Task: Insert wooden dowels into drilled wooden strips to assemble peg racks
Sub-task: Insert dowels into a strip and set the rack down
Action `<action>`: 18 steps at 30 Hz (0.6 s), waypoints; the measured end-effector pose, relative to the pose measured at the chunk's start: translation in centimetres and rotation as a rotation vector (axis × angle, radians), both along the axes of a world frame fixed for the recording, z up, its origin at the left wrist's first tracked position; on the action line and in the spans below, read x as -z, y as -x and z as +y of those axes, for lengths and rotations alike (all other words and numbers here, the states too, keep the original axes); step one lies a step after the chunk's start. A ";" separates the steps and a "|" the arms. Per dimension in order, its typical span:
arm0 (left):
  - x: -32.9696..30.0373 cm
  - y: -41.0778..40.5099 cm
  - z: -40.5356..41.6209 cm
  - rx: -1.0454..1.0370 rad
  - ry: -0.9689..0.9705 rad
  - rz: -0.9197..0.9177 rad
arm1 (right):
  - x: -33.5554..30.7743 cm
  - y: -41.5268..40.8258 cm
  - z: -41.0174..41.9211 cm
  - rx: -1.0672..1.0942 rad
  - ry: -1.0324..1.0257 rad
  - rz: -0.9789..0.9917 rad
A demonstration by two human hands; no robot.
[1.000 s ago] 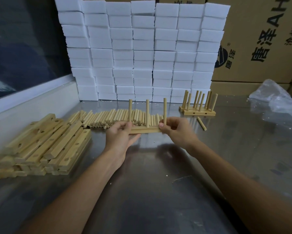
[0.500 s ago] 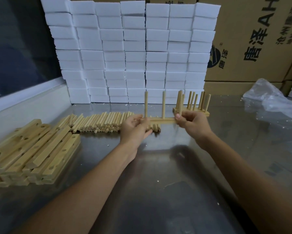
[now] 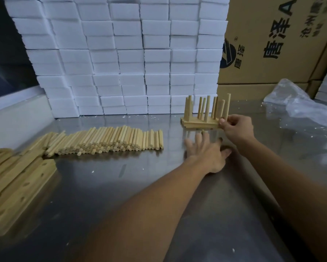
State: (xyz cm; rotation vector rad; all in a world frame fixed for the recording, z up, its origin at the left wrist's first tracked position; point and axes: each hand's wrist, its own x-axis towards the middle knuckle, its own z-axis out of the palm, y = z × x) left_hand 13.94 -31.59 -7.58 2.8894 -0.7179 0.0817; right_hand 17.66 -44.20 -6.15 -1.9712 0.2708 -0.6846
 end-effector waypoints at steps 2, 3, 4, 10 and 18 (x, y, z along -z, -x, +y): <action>0.1 -0.6 -0.3 -0.018 -0.037 -0.012 | 0.4 -0.4 -0.8 0.018 0.018 0.033; 0.2 -0.7 -0.2 -0.033 -0.019 -0.034 | 0.5 -0.5 -1.2 0.027 0.022 0.050; 0.2 -0.8 0.0 -0.053 0.022 -0.068 | 0.6 -0.7 -1.5 0.034 0.025 0.065; -0.4 -0.8 3.8 -0.113 0.066 -0.389 | 0.7 -1.5 -2.0 0.031 0.023 0.137; -1.2 -1.9 9.1 -0.166 -0.041 -0.418 | 0.9 -2.9 -1.2 0.048 0.081 0.166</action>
